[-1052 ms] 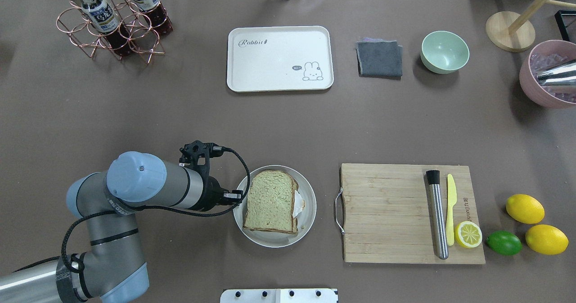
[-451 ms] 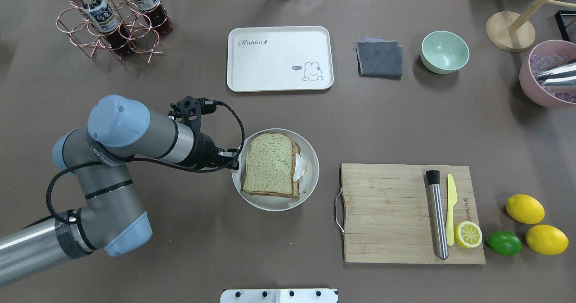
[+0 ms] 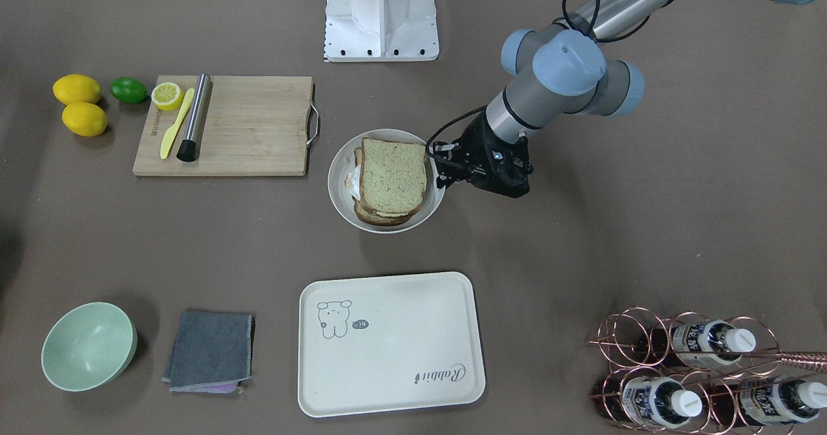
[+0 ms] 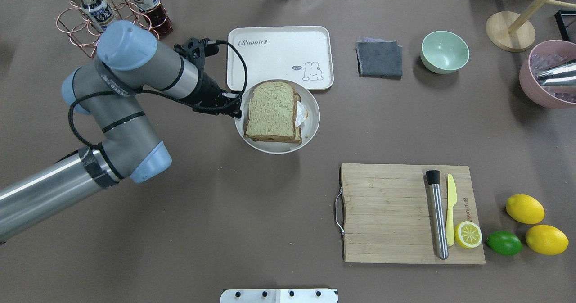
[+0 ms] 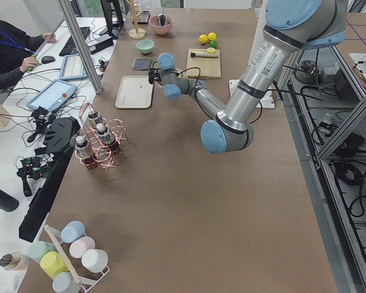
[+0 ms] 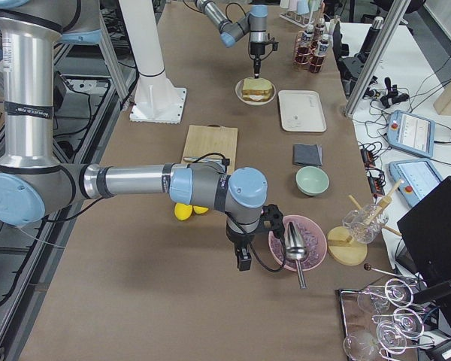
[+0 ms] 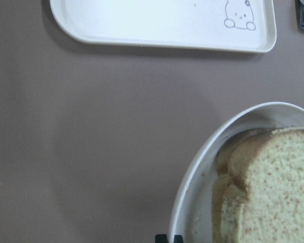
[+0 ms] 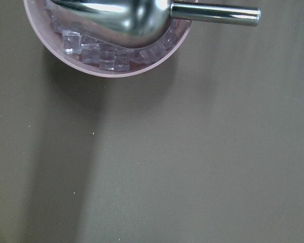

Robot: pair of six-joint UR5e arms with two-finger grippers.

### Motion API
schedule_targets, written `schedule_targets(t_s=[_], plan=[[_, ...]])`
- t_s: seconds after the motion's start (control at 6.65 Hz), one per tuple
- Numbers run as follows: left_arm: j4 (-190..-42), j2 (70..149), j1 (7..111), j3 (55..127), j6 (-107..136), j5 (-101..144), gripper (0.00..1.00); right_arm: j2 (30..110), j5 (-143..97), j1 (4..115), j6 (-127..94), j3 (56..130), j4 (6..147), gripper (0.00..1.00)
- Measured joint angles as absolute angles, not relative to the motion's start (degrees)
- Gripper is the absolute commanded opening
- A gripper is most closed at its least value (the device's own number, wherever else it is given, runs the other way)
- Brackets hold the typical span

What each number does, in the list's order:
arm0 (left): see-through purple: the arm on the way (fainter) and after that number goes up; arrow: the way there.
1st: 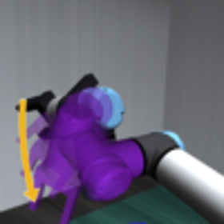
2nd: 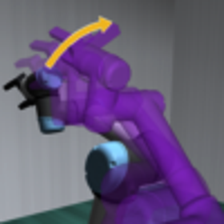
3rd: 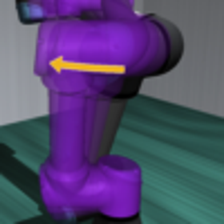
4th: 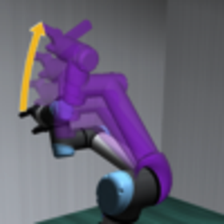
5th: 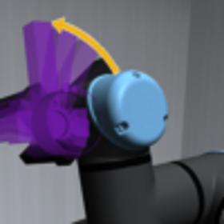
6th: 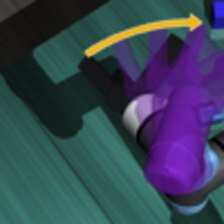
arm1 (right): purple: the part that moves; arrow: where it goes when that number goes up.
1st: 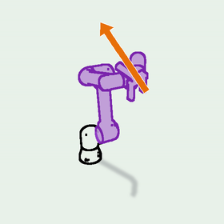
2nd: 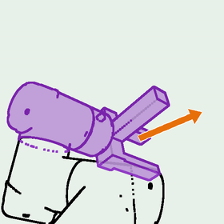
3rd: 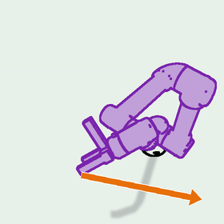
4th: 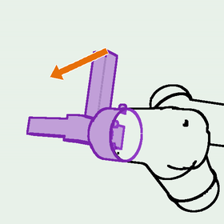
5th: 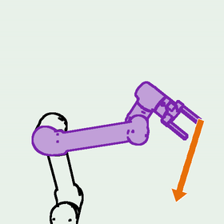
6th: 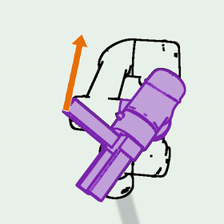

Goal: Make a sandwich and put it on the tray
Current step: 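Lift the plate with the left gripper and carry it onto the tray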

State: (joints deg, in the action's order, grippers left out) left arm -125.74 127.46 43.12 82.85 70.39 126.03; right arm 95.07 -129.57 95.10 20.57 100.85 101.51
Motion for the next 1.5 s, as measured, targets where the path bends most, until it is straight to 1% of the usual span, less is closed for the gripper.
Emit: schedule_targets(t_s=[0.3,0.75,0.9,1.2,1.35,1.5], plan=[[-126.0,136.4,47.9,69.9,68.1,128.2,0.00,95.3,-129.6,95.1,20.5,100.9,101.5,1.00],[-132.0,148.3,50.6,48.3,66.6,126.0,0.00,95.3,-129.6,95.1,20.1,100.8,101.5,1.00],[-133.0,151.0,50.7,43.5,66.5,124.1,0.00,95.2,-129.6,95.1,20.1,100.8,101.5,1.00],[-134.8,153.9,49.9,37.9,66.4,119.9,0.00,95.2,-129.6,95.1,20.1,100.6,101.5,1.00],[-135.6,154.5,48.8,36.9,66.4,117.7,0.99,95.3,-129.6,95.1,20.4,100.4,101.5,1.00],[-136.1,154.7,48.1,36.7,66.3,116.3,0.99,95.5,-129.6,95.1,20.5,100.4,101.5,1.00]])
